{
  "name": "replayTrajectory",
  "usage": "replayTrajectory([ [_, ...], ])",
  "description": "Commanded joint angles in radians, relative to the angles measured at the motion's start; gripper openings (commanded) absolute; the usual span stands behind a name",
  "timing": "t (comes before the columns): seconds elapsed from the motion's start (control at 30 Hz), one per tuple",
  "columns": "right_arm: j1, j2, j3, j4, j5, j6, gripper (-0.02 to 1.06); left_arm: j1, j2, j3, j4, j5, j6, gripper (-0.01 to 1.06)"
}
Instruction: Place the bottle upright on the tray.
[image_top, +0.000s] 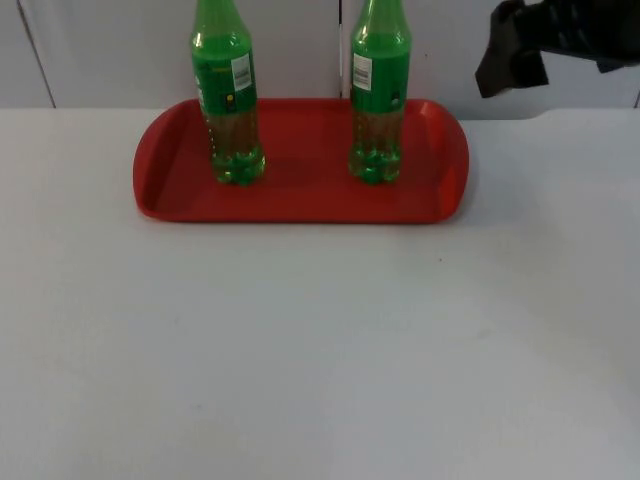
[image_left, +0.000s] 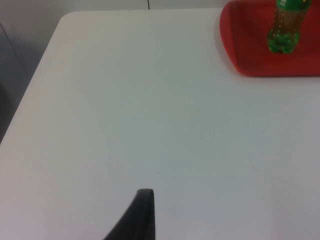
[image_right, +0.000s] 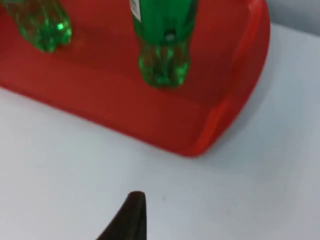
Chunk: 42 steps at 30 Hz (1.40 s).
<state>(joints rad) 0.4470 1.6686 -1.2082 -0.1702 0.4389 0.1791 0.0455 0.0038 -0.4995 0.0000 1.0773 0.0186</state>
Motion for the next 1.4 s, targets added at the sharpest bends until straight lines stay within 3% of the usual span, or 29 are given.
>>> replayTrajectory([
  [0.0,0.007,-0.027,0.006,0.001,0.070,-0.001,1.05,0.003,-0.004,0.005,-0.006,0.000,0.003,1.05],
  [0.17,0.007,-0.079,0.006,0.022,0.200,-0.016,1.05,0.003,-0.004,0.005,-0.006,0.000,0.003,1.05],
  [0.27,0.007,-0.102,0.014,0.022,0.233,-0.016,1.05,0.003,-0.004,0.005,-0.006,0.000,0.003,1.05],
  [0.93,0.007,-0.503,0.262,0.022,0.233,-0.016,1.05,0.003,-0.004,0.005,-0.006,0.000,0.003,1.05],
  [1.37,0.007,-0.828,0.402,0.022,0.287,-0.016,1.05,0.003,-0.004,0.005,-0.006,0.000,0.003,1.05],
])
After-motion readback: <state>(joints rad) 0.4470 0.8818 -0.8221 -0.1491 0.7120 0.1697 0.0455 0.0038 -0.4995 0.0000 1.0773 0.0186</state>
